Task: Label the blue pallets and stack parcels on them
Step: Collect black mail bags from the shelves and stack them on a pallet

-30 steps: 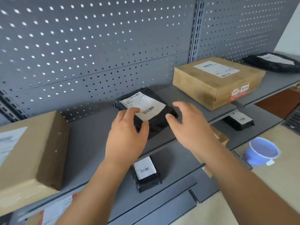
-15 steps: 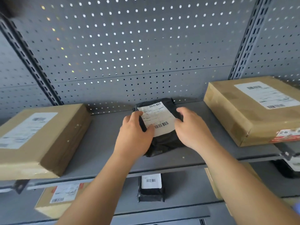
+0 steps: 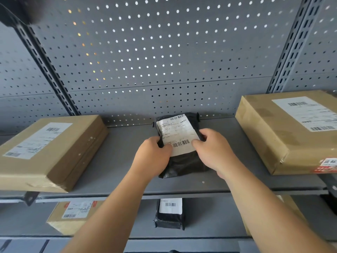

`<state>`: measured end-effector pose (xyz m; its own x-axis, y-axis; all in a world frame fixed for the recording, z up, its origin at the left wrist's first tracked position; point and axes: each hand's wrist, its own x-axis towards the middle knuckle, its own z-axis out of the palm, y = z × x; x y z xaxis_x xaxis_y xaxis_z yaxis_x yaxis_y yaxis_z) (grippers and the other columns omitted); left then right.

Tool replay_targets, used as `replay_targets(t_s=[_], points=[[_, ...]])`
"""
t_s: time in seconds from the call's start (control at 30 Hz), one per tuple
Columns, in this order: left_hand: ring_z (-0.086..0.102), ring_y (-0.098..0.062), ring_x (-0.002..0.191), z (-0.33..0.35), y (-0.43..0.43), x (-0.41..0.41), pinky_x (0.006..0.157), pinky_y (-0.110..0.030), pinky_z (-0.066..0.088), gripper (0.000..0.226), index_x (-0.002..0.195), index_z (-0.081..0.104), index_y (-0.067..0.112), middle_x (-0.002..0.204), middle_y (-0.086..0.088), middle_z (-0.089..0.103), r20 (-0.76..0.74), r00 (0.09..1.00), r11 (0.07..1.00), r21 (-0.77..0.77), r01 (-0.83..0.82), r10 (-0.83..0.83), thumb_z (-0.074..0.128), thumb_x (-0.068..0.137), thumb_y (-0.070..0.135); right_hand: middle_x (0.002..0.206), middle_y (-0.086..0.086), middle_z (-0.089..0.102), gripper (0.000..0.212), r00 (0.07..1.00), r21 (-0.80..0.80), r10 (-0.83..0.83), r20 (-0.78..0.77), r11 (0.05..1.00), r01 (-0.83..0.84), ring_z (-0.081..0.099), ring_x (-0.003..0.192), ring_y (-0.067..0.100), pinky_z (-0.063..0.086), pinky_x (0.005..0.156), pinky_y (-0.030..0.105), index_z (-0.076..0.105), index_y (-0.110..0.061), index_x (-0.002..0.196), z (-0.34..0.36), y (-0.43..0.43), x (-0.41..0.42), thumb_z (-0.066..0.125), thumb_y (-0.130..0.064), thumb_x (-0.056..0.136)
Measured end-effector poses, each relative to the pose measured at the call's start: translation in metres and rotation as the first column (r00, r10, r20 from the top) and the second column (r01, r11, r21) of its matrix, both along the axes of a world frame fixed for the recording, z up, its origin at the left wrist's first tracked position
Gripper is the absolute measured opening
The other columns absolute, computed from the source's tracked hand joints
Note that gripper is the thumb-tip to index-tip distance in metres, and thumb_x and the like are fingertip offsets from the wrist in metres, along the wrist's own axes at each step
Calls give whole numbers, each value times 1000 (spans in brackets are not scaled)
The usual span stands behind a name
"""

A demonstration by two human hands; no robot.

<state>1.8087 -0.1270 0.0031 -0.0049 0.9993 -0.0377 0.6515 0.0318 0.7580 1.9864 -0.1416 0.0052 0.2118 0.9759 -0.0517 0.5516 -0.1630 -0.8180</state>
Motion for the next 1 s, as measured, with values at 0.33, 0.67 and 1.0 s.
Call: replay_targets(t_s=[0.33,0.67,1.0], points=[[69,-2,77,9,-16,7,52,-13,49,14,98,70,31,82,23,73,146,985,994,32,-101,95,58,92,26,126,-5,66,48,980,60,-7,-198,998,19,63,107,14,46,75,29,60,-22,134,3,-8,5,54,-32,87],[73,-2,94,20,-47,-8,81,-35,64,16,91,65,50,97,29,74,397,896,969,63,-240,197,61,82,36,101,-14,75,29,908,187,77,-411,982,1,70,91,8,60,85,45,70,-29,109,9,-19,-13,56,-17,88],[75,-4,95,43,-97,-69,83,-39,64,24,101,67,47,101,26,76,524,807,913,124,-389,273,64,80,36,98,-12,78,26,800,268,292,-523,948,-171,75,90,11,62,82,47,72,-39,96,33,-36,-77,59,-21,81]])
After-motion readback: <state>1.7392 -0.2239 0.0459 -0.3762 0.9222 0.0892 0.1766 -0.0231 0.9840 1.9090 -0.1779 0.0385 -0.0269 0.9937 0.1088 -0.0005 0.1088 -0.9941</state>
